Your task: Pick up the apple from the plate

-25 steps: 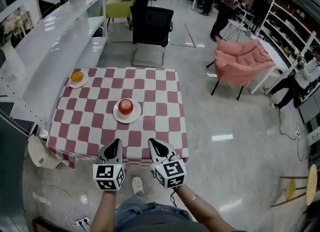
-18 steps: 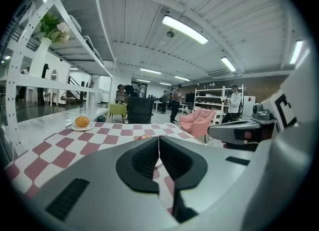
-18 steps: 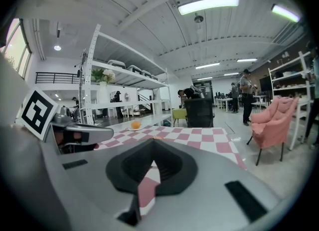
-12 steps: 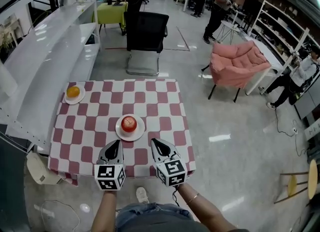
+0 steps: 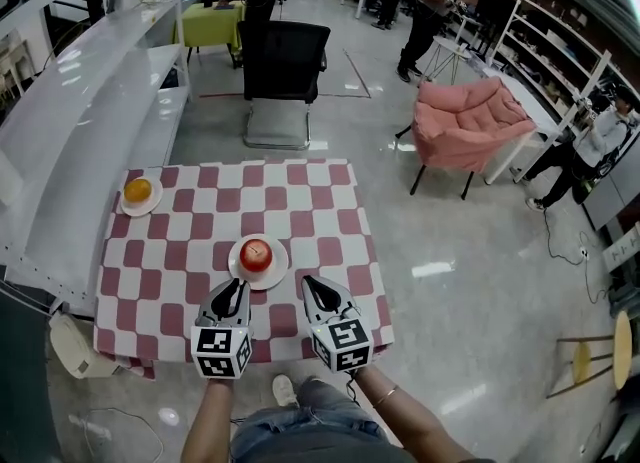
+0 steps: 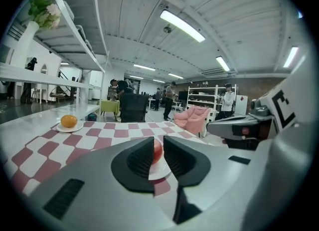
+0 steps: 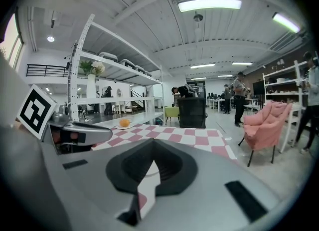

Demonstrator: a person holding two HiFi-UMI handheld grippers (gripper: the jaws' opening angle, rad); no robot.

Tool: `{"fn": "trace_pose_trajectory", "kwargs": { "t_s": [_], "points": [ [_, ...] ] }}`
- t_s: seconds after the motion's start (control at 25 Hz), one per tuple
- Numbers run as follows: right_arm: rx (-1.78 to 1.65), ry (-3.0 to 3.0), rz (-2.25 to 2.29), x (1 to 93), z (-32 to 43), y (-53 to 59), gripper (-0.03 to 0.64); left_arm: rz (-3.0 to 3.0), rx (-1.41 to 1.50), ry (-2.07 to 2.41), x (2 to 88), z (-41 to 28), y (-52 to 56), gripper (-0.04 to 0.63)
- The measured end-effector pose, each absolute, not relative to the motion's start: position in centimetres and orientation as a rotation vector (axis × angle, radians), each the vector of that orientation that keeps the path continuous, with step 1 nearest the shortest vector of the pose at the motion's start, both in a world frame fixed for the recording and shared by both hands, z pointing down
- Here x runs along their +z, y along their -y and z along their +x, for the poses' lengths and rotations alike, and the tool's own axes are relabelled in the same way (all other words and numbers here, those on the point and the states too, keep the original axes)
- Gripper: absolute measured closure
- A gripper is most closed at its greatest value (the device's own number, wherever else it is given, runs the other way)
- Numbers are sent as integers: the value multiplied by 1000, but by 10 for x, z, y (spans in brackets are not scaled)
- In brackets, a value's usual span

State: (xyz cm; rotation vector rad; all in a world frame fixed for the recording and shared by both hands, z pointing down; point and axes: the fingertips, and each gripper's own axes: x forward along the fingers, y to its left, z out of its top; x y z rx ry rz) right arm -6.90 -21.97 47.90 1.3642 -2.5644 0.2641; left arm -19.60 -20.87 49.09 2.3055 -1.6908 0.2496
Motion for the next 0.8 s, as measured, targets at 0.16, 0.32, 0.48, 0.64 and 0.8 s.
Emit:
{"fn": "trace_pose_trajectory", "kwargs": {
  "t_s": [0.16,0.32,0.48,0.64,0.8],
  "points": [
    [266,2558,1358,482,-68,223,606,2299,266,1690,496,-194,216,505],
    [274,2558,1351,484,-66,232,606,2295,299,1677,501,-189,226,451],
    [302,2562,1346,486,-67,243,606,2312,363,1661,509,-183,235,377],
    [310,2564,1326,489,-70,251,607,2311,406,1642,520,-179,245,325],
    [322,2559,1300,497,-73,257,606,2289,439,1655,531,-182,257,279]
  ]
}}
